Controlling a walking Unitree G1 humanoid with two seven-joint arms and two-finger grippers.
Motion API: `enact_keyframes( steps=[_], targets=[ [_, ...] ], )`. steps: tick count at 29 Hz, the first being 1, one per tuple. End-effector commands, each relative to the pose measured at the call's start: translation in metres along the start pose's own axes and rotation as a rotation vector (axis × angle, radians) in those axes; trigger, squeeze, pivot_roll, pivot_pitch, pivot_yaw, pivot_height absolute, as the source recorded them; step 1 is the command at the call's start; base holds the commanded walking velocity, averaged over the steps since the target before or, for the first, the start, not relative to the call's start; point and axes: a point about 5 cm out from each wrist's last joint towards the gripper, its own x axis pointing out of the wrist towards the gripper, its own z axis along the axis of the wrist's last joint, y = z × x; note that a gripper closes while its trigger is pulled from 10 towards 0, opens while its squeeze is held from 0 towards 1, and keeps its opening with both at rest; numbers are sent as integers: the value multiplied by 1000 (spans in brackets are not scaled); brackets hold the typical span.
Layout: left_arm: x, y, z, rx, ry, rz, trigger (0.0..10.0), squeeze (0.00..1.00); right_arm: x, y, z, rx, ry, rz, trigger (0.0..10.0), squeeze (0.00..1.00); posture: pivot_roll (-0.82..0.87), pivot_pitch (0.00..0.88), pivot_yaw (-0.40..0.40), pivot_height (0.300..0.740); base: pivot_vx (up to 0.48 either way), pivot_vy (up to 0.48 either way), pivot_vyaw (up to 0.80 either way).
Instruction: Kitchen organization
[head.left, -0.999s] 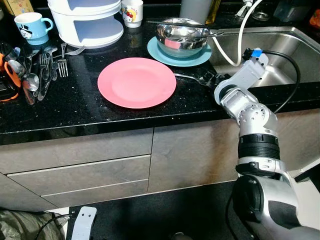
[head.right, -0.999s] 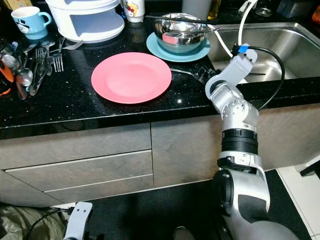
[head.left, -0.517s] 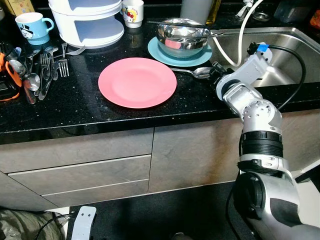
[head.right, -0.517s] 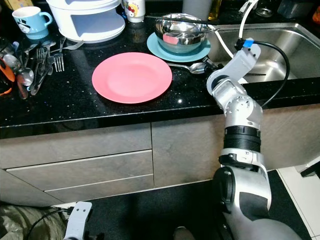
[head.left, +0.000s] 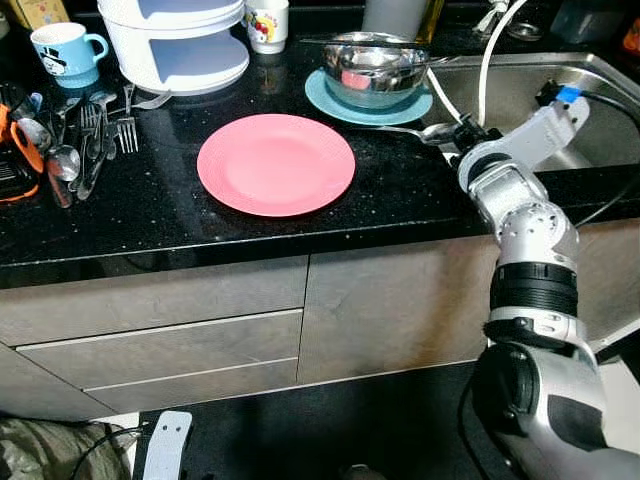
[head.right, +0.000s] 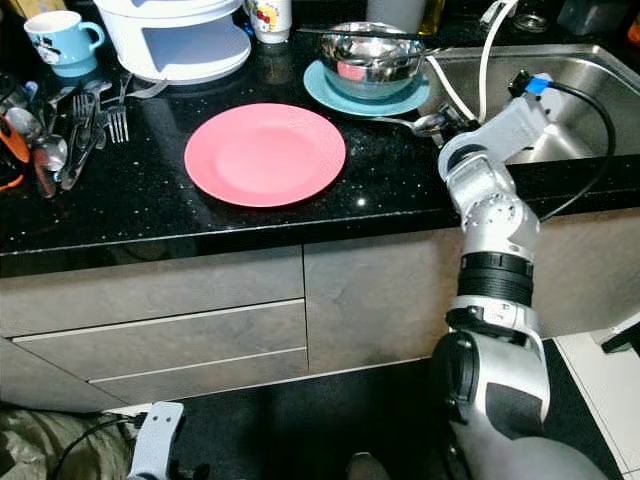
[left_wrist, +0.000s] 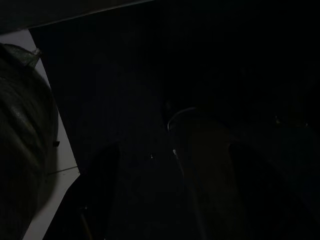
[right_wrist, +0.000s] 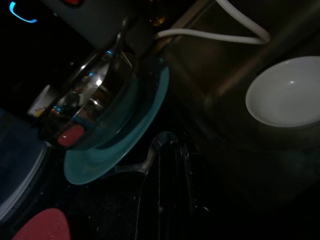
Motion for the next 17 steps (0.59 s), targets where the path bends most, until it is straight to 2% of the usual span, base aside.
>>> enact_keyframes(
  steps=[1,17],
  targets=[
    [-1,-1,-8,0,23,0,10000,0,-2,-8,7,18,-31,-2,0,0,-5,175,-11,740,0,0,0],
    [-1,-1,-8,9,31,-2,10000,0,-6,6,-6,121,73,174,0,0,-9,167,-7,740,0,0,0]
  ],
)
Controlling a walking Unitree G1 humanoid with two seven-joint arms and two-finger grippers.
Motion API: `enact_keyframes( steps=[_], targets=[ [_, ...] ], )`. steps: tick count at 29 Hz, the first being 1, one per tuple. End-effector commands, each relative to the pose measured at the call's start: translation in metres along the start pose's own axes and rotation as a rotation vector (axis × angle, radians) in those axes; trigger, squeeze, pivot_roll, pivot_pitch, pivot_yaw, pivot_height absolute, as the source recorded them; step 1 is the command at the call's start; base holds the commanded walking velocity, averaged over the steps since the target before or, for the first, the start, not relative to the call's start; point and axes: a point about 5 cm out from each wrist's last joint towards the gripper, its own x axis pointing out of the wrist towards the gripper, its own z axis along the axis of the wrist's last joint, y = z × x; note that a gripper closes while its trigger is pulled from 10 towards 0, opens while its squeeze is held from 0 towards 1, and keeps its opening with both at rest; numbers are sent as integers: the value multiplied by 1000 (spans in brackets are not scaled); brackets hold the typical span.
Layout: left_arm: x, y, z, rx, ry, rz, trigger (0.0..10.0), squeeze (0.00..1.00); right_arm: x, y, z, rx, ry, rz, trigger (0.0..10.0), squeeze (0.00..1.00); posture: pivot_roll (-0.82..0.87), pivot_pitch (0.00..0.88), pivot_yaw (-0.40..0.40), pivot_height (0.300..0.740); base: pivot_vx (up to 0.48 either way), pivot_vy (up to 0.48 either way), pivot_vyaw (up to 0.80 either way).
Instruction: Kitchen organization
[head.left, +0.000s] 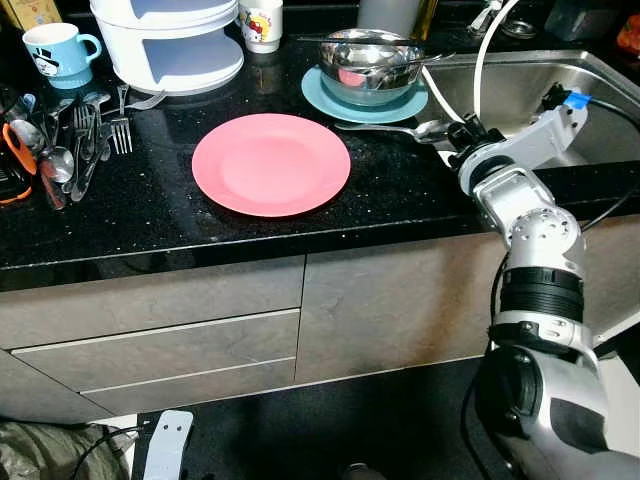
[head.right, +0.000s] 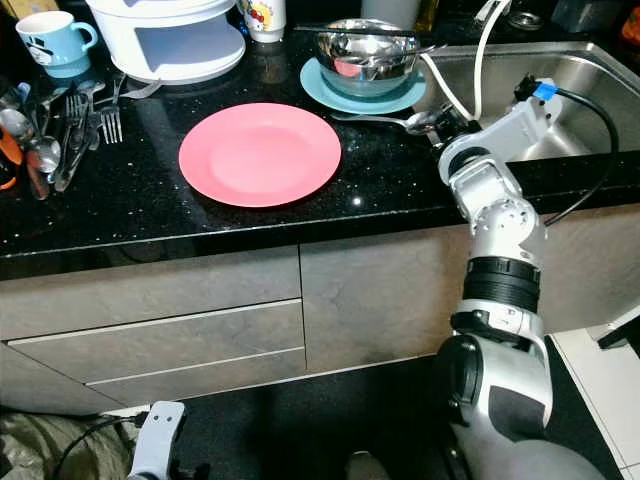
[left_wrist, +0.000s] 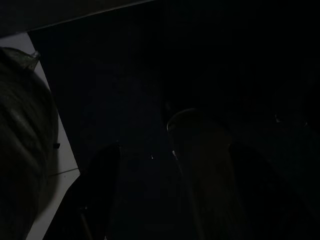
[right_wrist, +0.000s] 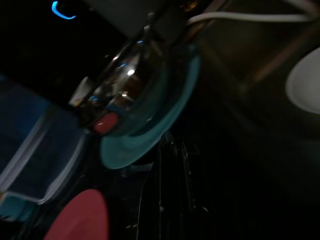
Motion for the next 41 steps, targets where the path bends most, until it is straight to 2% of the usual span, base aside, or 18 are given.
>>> enact_keyframes(
  steps=[1,10,14,15,18,21,22,23,28,30,33,34,35,36,38,41],
  targets=[
    [-1,-1,-9,1,31,-1,10000,0,-2,0,-1,6,12,24,0,0,-10,165,-6,740,0,0,0],
    [-1,-1,-9,6,33,-4,10000,0,-5,4,7,29,-43,74,0,0,-9,162,-6,740,0,0,0],
    [-1,0,-9,7,34,-4,10000,0,-8,5,14,53,-100,87,0,0,-6,163,-1,740,0,0,0],
    [-1,0,-9,3,29,0,10000,0,-9,8,20,68,-160,98,0,0,-5,156,0,740,0,0,0],
    [-1,0,-9,1,28,1,10000,0,-10,9,22,79,-177,104,0,0,-6,153,-1,740,0,0,0],
    [-1,1,-9,-17,17,9,10000,0,-13,25,21,149,-188,222,0,0,-6,150,1,740,0,0,0],
    [-1,1,-9,-17,17,9,10000,0,-13,25,21,149,-188,222,0,0,-6,150,1,740,0,0,0],
    [-1,1,-8,-39,5,14,10000,0,-18,37,16,199,-183,316,0,0,-3,142,0,740,0,0,0],
    [-1,1,-8,-55,-6,17,10000,0,-22,43,8,229,-168,370,0,0,-1,136,0,740,0,0,0],
    [-1,1,-7,-77,-19,22,10000,0,-30,50,-13,264,-122,433,0,0,1,127,6,740,0,0,0],
    [-1,1,-7,-84,-22,24,10000,0,-32,52,-18,273,-110,452,0,0,1,125,7,740,0,0,0],
    [-1,1,-7,-94,-25,26,10000,0,-34,54,-22,270,-101,464,4157,0,-1,120,8,740,0,0,0],
    [-1,1,-7,-98,-26,27,10000,0,-36,57,-26,275,-90,486,10000,0,-2,111,9,740,0,0,0],
    [-1,1,-7,-98,-26,27,10000,0,-36,57,-26,275,-90,486,10000,0,-2,111,9,740,0,0,0],
    [-1,1,-7,-97,-26,27,10000,0,-45,70,-35,297,-70,554,10000,0,-6,100,16,740,0,-154,0],
    [-2,2,-7,-97,-26,29,10000,0,-52,77,-41,325,-60,588,10000,0,-3,94,20,740,0,-345,0]
  ],
)
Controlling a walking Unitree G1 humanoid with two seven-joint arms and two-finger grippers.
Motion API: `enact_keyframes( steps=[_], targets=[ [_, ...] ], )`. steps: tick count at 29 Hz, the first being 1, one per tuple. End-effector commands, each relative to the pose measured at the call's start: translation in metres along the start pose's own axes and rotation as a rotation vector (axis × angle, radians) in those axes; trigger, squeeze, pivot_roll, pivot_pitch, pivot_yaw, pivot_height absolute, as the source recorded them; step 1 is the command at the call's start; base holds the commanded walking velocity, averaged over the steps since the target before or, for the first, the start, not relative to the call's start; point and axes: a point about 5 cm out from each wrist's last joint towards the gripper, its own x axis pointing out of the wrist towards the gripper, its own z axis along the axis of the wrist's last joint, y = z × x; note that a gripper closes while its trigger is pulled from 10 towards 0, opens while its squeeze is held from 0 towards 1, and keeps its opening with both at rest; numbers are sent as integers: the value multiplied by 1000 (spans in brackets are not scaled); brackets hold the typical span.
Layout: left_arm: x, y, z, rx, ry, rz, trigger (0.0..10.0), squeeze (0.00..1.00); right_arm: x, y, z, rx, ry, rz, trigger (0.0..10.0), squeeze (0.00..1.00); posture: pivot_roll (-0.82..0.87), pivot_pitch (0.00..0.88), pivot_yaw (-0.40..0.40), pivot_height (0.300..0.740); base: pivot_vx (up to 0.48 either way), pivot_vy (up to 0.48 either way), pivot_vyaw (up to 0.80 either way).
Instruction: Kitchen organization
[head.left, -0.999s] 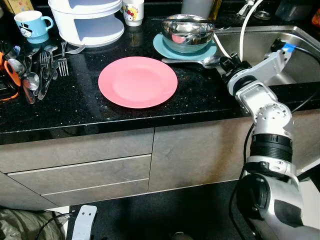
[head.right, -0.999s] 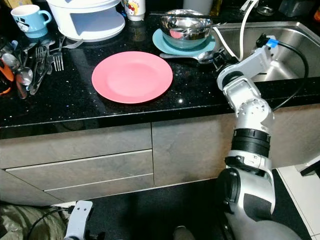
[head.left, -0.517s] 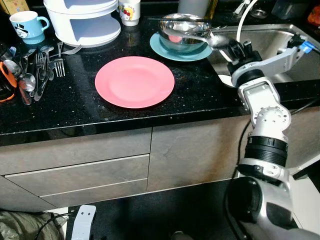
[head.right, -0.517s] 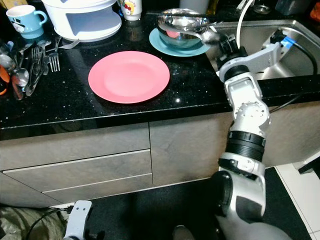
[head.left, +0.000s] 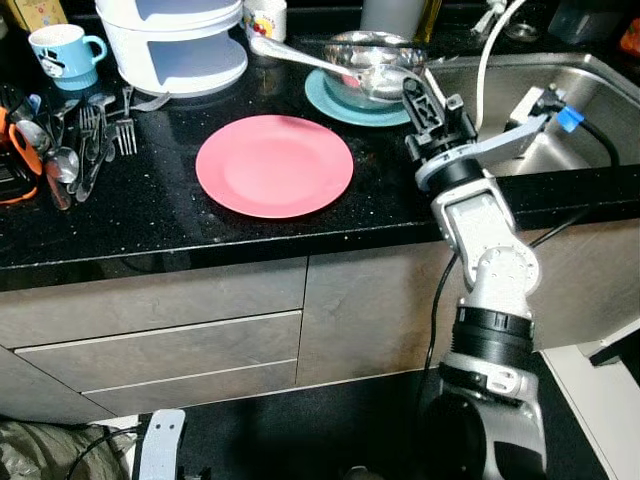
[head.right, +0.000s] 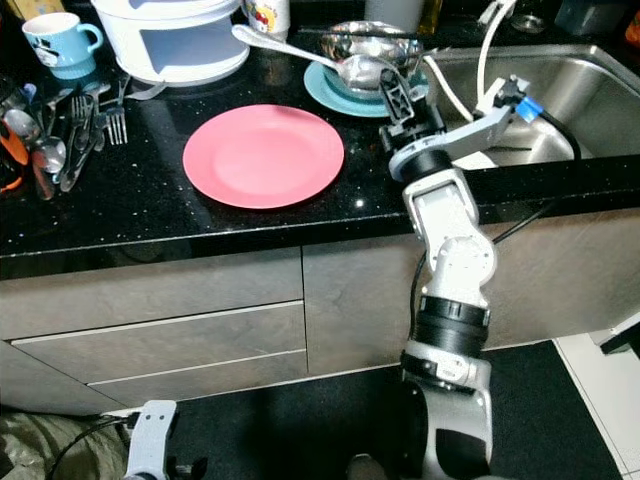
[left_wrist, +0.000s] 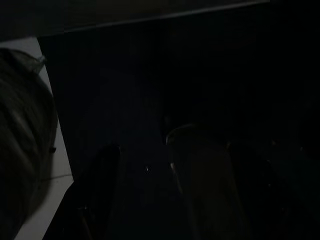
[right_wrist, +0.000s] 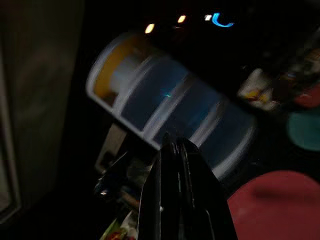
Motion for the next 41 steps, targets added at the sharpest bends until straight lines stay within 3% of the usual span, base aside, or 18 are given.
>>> enact_keyframes(
  steps=[1,7,10,13,30,41],
  targets=[
    [-2,0,-10,-17,23,7,10000,0,-5,5,-7,29,-5,22,10000,0,-2,93,22,740,0,-424,0],
    [-2,1,-10,-19,23,9,10000,0,-8,-1,-13,22,-4,-33,10000,0,1,93,24,740,0,-442,0],
    [-2,2,-10,-31,21,14,10000,0,-11,-14,-16,-89,28,-136,10000,0,3,94,22,740,0,-440,0],
    [-2,2,-10,-40,20,16,10000,0,-12,-18,-17,-120,39,-161,10000,0,2,93,23,740,0,-442,0],
    [-1,-1,-8,-57,12,9,10000,0,-12,-22,-16,-202,51,-193,10000,0,-5,98,18,740,0,-444,0],
    [-1,0,-8,-65,5,21,10000,0,-11,-22,-16,-222,53,-192,10000,0,-7,105,17,740,0,0,0]
  ],
)
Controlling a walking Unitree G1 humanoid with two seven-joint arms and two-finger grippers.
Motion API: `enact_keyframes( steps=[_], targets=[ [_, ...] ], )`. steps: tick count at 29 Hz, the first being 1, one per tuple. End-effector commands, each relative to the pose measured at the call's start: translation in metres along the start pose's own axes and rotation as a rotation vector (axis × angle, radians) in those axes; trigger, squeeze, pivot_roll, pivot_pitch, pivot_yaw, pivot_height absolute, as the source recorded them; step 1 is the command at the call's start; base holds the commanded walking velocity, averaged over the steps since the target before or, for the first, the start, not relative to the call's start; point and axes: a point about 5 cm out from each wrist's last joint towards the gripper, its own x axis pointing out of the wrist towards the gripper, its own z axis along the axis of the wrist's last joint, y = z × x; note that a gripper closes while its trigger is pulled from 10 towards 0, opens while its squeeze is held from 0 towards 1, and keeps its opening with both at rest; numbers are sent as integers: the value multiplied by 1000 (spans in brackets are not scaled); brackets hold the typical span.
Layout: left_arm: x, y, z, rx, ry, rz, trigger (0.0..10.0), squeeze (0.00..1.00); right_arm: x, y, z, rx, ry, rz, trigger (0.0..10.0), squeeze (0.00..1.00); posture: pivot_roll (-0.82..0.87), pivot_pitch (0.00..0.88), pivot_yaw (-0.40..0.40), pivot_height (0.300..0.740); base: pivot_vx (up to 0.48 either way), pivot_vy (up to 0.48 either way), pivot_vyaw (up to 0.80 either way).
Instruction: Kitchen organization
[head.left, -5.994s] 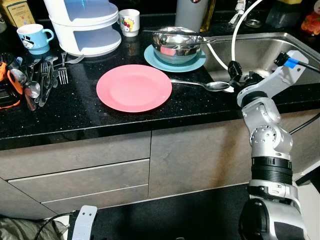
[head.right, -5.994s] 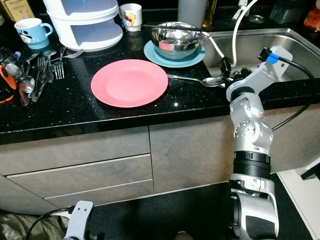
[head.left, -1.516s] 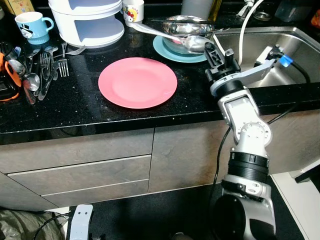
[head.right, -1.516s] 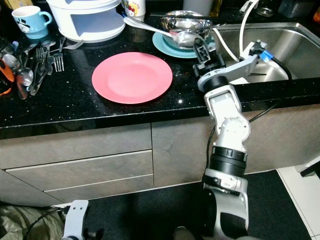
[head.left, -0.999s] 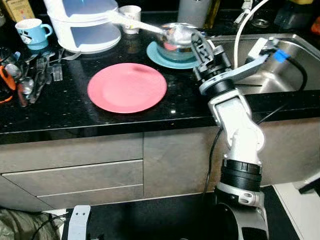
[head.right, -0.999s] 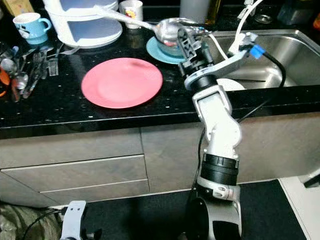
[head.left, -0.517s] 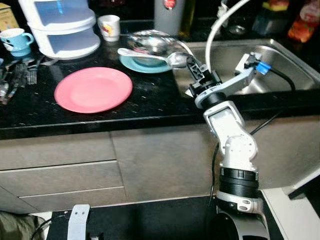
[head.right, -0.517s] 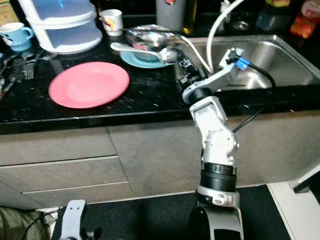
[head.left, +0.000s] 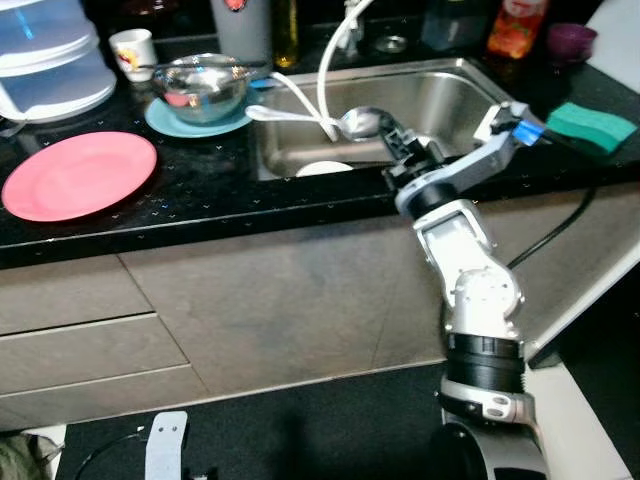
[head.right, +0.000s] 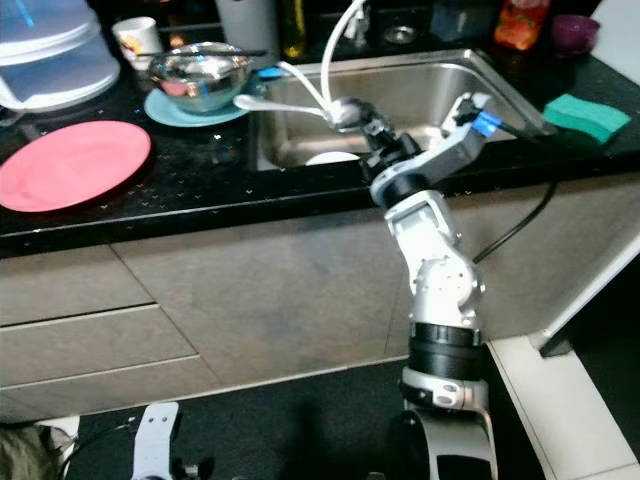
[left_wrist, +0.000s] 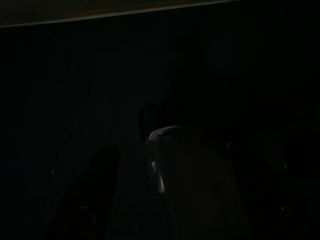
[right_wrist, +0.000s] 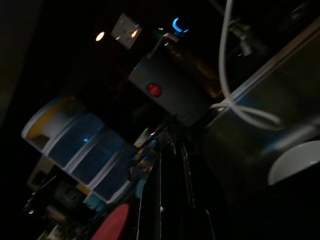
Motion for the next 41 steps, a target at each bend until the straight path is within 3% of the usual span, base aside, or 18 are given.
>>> enact_keyframes(
  steps=[1,14,41],
  targets=[
    [-3,6,-5,-8,13,20,10000,0,2,6,-5,8,12,20,10000,0,-7,105,17,740,0,0,0],
    [-3,7,-4,-5,7,22,10000,0,2,5,-6,13,3,16,10000,0,1,105,22,740,0,0,0],
    [-2,6,-4,41,41,3,10000,0,6,9,0,27,-12,65,10000,0,1,97,25,740,335,0,0]
  ],
)
